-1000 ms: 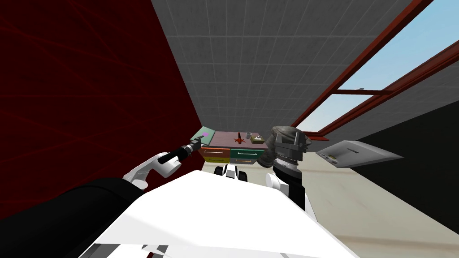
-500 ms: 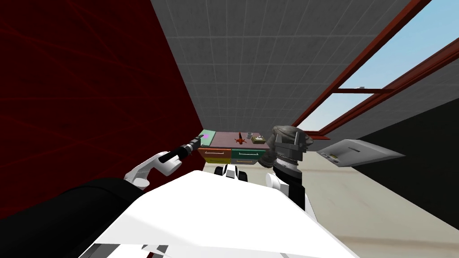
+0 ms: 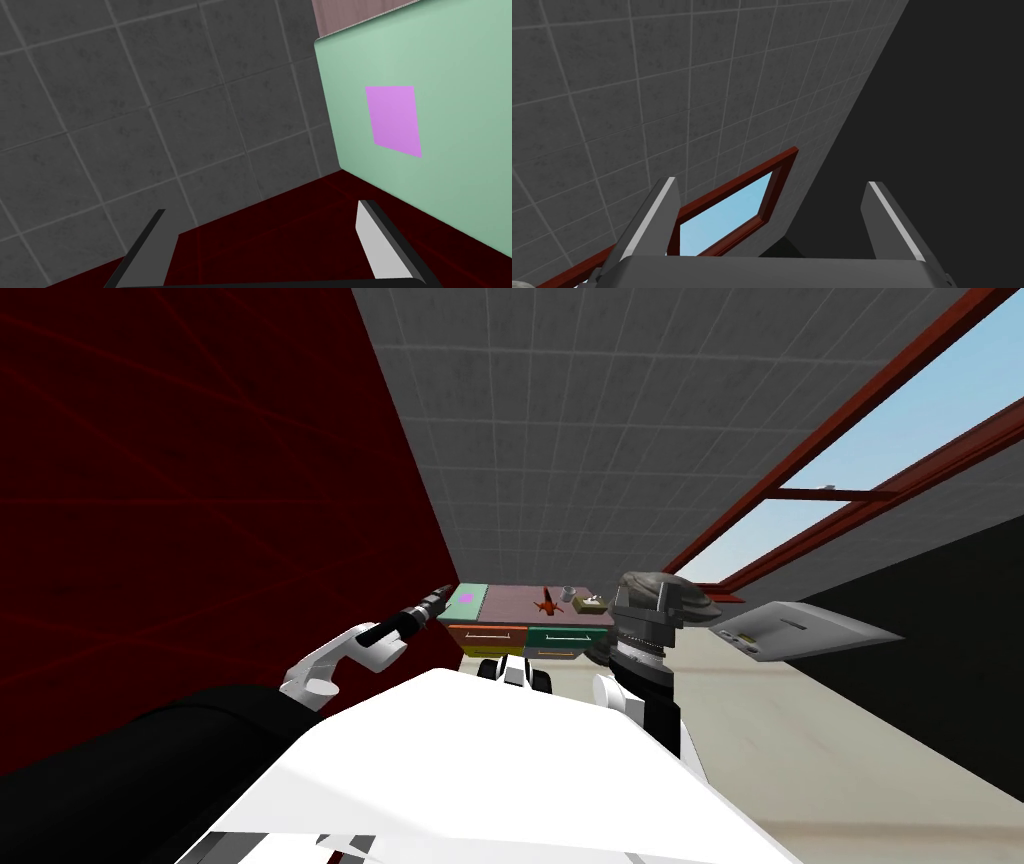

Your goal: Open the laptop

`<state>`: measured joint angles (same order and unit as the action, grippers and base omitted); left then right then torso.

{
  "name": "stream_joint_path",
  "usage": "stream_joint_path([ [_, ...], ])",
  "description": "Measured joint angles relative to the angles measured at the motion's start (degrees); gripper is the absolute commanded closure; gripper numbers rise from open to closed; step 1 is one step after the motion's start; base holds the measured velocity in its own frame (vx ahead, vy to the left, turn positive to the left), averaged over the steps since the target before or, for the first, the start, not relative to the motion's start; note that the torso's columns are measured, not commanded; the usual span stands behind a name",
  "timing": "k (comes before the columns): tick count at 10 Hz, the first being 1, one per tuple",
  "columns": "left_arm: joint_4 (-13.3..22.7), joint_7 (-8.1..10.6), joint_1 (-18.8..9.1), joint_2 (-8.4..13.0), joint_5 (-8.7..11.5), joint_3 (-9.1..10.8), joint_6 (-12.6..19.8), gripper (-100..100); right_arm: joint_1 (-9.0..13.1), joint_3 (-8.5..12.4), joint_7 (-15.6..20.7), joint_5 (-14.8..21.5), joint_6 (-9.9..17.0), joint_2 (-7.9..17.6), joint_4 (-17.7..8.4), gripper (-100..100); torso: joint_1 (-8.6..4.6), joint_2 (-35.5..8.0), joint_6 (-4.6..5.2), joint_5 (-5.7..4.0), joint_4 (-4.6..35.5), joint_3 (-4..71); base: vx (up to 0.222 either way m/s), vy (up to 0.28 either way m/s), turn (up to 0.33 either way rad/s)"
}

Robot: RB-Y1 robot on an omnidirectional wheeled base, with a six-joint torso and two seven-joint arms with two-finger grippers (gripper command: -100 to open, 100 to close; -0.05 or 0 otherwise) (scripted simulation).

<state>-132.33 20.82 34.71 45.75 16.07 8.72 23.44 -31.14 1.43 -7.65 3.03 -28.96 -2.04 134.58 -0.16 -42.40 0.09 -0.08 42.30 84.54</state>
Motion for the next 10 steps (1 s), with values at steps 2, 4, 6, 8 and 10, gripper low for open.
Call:
stream_joint_path([
  [2,1.10,-0.18,-0.62,-0.53,-0.17,-0.34,-0.26,-100,0.00,0.00,0.00,0.00,0.00,0.00,0.00,0,0.18,0.11,-0.07,0.08,-0.03,0.05,0.045,0.001,0.040],
  [4,-1.43,1.01,0.60,1.12,0.63,1.13,0.74,-100,0.00,0.00,0.00,0.00,0.00,0.00,0.00,0,0.21,0.08,-0.08,0.10,0.00,0.00,0.042,0.006,0.070],
  [6,-4.29,2.21,1.59,2.19,1.09,2.33,2.29,-100,0.00,0.00,0.00,0.00,0.00,0.00,0.00,0,0.19,0.08,-0.11,0.00,-0.03,0.08,0.049,0.001,0.063],
  [8,-6.68,3.35,2.35,3.23,1.71,3.44,3.53,-100,0.00,0.00,0.00,0.00,0.00,0.00,0.00,0,0.29,0.05,-0.08,-0.26,-0.09,0.31,0.040,-0.005,0.061],
  [10,-9.01,4.66,3.09,5.04,2.69,4.94,4.93,-100,0.00,0.00,0.00,0.00,0.00,0.00,0.00,0,0.49,0.06,-0.07,-0.16,-0.09,0.29,0.037,-0.001,0.061],
])
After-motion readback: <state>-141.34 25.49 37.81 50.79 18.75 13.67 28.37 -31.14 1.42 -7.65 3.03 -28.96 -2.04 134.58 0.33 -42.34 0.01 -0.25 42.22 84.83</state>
